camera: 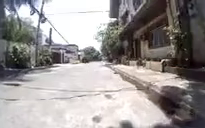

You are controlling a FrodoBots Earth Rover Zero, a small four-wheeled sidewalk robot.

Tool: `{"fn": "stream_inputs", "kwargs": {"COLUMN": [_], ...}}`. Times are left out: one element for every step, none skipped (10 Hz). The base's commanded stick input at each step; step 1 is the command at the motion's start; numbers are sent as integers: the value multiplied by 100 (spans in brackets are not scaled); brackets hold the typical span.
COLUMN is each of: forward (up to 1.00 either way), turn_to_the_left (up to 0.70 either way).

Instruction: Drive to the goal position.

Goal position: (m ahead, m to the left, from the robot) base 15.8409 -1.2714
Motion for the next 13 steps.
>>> {"fn": "stream_inputs", "kwargs": {"forward": [100, 100, 100, 100, 100, 100, 100, 100, 100, 100, 100, 100, 100], "turn_to_the_left": [7, -13, -33, -9, 7, 7, 7, 7, 7, 7, 7, 8, 8]}}
